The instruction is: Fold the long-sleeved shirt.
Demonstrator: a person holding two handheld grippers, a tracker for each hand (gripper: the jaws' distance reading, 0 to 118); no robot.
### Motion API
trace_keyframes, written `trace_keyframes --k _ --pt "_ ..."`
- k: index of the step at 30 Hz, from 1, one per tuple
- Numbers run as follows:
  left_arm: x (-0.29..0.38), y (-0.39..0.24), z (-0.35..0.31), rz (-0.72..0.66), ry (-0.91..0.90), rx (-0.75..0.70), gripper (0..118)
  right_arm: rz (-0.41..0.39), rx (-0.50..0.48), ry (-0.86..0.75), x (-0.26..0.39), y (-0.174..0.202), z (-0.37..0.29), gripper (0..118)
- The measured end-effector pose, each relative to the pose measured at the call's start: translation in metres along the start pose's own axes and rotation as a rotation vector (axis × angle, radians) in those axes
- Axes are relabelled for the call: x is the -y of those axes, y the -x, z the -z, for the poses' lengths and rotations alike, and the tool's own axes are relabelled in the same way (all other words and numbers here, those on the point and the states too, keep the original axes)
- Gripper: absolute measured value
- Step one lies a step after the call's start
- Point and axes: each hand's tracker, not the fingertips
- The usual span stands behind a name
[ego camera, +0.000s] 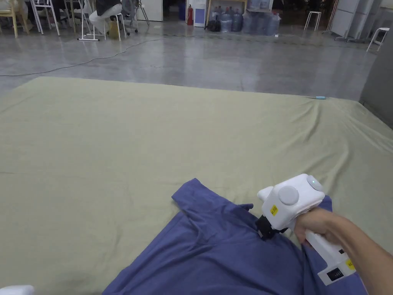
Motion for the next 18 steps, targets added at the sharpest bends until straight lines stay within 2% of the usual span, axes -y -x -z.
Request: trace_keyframes --k 5,7,10,14,18 --pt "-0.017 -0.005 -0.003 0.001 -0.044 -0.015 0 -0.012 0.023 -0.021 0.005 0.005 -0.02 0" --pt "-0.033 -0.005 -0.013 -0.019 -0.111 -0.011 0 0.042 0.014 -0.098 0.007 -0.002 -0.049 0" --pt "-0.074 -0.011 -0.034 -0.006 -0.208 -0.012 0 0.07 -0.032 -0.246 0.011 -0.013 -0.118 0" --pt "-0.153 -0.04 -0.074 0.059 -0.361 -0.006 0 0.028 0.104 -0.388 0.011 -0.028 -0.221 0" --pt "-0.242 -0.073 -0.115 0.125 -0.489 -0.005 0 0.059 0.215 -0.527 -0.001 -0.052 -0.315 0"
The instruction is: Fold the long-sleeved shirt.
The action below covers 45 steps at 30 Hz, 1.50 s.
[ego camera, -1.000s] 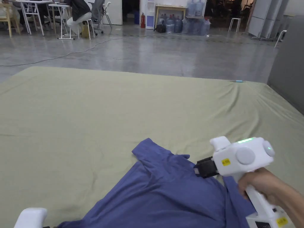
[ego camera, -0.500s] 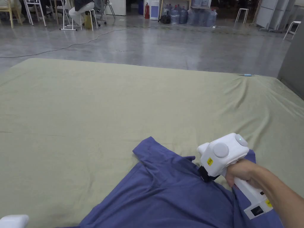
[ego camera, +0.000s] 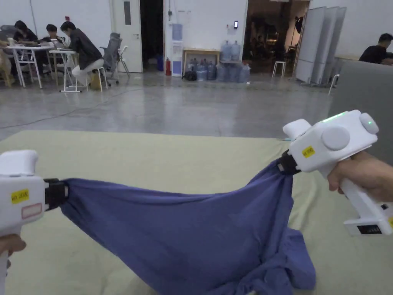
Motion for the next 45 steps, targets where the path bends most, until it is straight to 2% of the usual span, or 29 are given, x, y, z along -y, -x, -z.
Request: trace_keyframes --k 5,6,8,10,14,16,19,24,27,33,35,38,42,45 --pt "-0.143 -0.021 0.019 0.012 -0.115 -0.008 0 0.09 0.121 -0.203 -0.089 -0.047 -0.072 0" --pt "-0.166 -0.027 0.019 0.029 -0.16 -0.048 0 0.096 0.128 -0.23 -0.105 -0.054 -0.08 0" --pt "-0.216 -0.04 0.024 0.075 -0.186 -0.112 0 0.065 0.22 -0.274 -0.135 -0.06 -0.094 0" --pt "-0.252 -0.049 0.021 0.071 -0.237 -0.072 0 0.068 0.259 -0.301 -0.161 -0.067 -0.103 0" --pt "-0.302 -0.071 0.018 0.137 -0.277 -0.123 0 0.146 0.326 -0.424 -0.202 -0.079 -0.129 0" --pt "-0.316 -0.074 0.013 0.12 -0.299 -0.122 0 0.191 0.34 -0.478 -0.215 -0.084 -0.143 0" --pt "-0.331 -0.075 0.004 0.048 -0.334 -0.084 0 0.259 0.308 -0.52 -0.223 -0.098 -0.158 0" --pt "-0.323 -0.08 0.005 0.053 -0.325 -0.065 0 0.26 0.322 -0.488 -0.206 -0.106 -0.157 0" --pt "-0.302 -0.084 0.023 0.065 -0.29 -0.053 0 0.286 0.31 -0.457 -0.181 -0.108 -0.138 0" --pt "-0.209 -0.082 0.086 0.07 -0.145 -0.058 0 0.311 0.24 -0.33 -0.105 -0.091 -0.06 0" --pt "-0.172 -0.079 0.113 0.09 -0.077 -0.063 0 0.344 0.214 -0.279 -0.075 -0.091 -0.023 0" --pt "-0.128 -0.073 0.133 0.038 -0.018 -0.028 0 0.404 0.181 -0.206 -0.034 -0.086 0.007 0" --pt "-0.096 -0.059 0.129 0.038 0.012 -0.02 0 0.36 0.174 -0.194 0.001 -0.079 0.0 0" --pt "-0.078 -0.046 0.094 0.048 -0.015 0.027 0 0.288 0.155 -0.231 0.026 -0.065 -0.032 0"
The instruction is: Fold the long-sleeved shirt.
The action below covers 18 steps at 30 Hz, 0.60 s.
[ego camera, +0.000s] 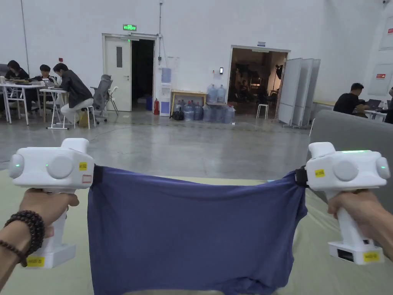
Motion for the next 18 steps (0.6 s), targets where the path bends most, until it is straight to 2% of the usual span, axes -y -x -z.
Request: trace_keyframes --k 7,9,14,18 --pt "0.092 0.015 -0.106 0.059 0.013 0.085 0 -0.168 -0.089 0.051 0.092 0.024 -0.106 0" --pt "0.135 0.019 -0.131 0.06 0.052 0.09 0 -0.169 -0.118 0.119 0.133 0.028 -0.125 0" --pt "0.256 0.033 -0.183 0.053 0.268 0.108 0 -0.203 -0.234 0.329 0.25 0.039 -0.179 0" --pt "0.339 0.037 -0.206 0.076 0.493 0.121 0 -0.294 -0.322 0.569 0.333 0.043 -0.192 0"
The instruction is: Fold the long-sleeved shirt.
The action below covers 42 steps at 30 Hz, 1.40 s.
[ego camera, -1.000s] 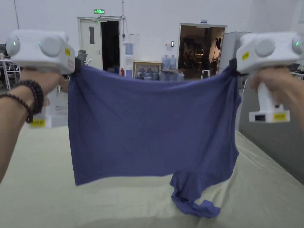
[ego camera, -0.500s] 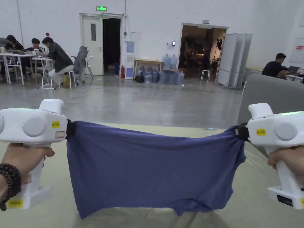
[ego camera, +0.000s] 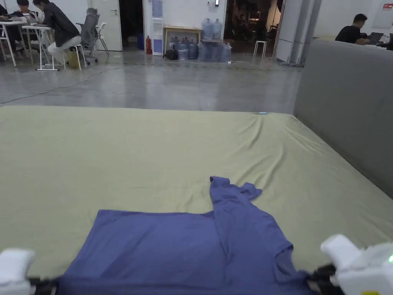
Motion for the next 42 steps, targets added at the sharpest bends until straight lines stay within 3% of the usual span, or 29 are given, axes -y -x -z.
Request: trace_keyframes --k 3,6,10,11,12,13,14,16,17,20,21,22,23,24,31,38,40,41,42 --pt "0.047 -0.007 0.01 0.01 0.132 0.002 0 -0.026 -0.054 0.161 0.043 0.015 0.028 0" --pt "0.069 -0.012 0.017 0.01 0.211 0.025 0 -0.002 -0.097 0.249 0.061 0.019 0.049 0" --pt "0.073 -0.008 0.026 0.017 0.194 0.012 0 0.036 -0.087 0.231 0.066 0.015 0.057 3" --pt "0.069 -0.007 0.026 0.01 0.19 0.016 10 0.064 -0.088 0.226 0.065 0.012 0.054 24" --pt "0.067 -0.007 0.024 0.006 0.18 0.015 52 0.081 -0.068 0.189 0.062 0.008 0.05 72" --pt "0.061 -0.006 0.02 0.009 0.158 0.015 99 0.086 -0.046 0.154 0.059 0.005 0.043 103" --pt "0.056 -0.007 0.017 0.015 0.151 0.018 118 0.075 -0.024 0.141 0.056 0.004 0.035 112" --pt "0.049 -0.004 -0.001 0.014 0.14 0.018 113 0.066 0.025 0.065 0.048 -0.002 0.01 112" --pt "0.035 -0.003 -0.008 0.02 0.051 0.034 113 0.086 0.037 0.012 0.042 -0.006 -0.001 112" --pt "0.013 -0.011 -0.021 -0.043 0.018 0.002 110 0.221 0.069 -0.053 0.02 -0.017 -0.017 106" --pt "0.006 -0.013 -0.023 -0.041 -0.015 -0.007 91 0.245 0.067 -0.076 0.013 -0.02 -0.018 74" --pt "-0.003 -0.017 -0.023 -0.018 -0.062 -0.009 52 0.241 0.089 -0.111 0.005 -0.02 -0.016 24" --pt "-0.013 -0.017 -0.014 0.007 -0.085 -0.022 5 0.239 0.132 -0.124 -0.002 -0.02 -0.009 0" --pt "-0.022 -0.014 -0.006 0.006 -0.133 -0.043 0 0.238 0.134 -0.122 -0.012 -0.026 -0.005 0" --pt "-0.109 -0.01 0.052 -0.013 -0.139 0.001 0 0.211 0.095 -0.139 -0.127 -0.058 0.055 0" --pt "-0.162 0.002 0.119 -0.035 -0.147 -0.008 0 0.262 0.133 -0.13 -0.281 -0.126 0.178 3" --pt "-0.162 0.006 0.132 -0.064 -0.15 -0.006 0 0.305 0.136 -0.126 -0.312 -0.146 0.217 60" --pt "-0.162 0.009 0.139 -0.08 -0.145 -0.004 0 0.345 0.154 -0.112 -0.328 -0.156 0.237 69" --pt "-0.161 0.011 0.144 -0.089 -0.139 0.003 0 0.361 0.161 -0.076 -0.338 -0.165 0.253 67"
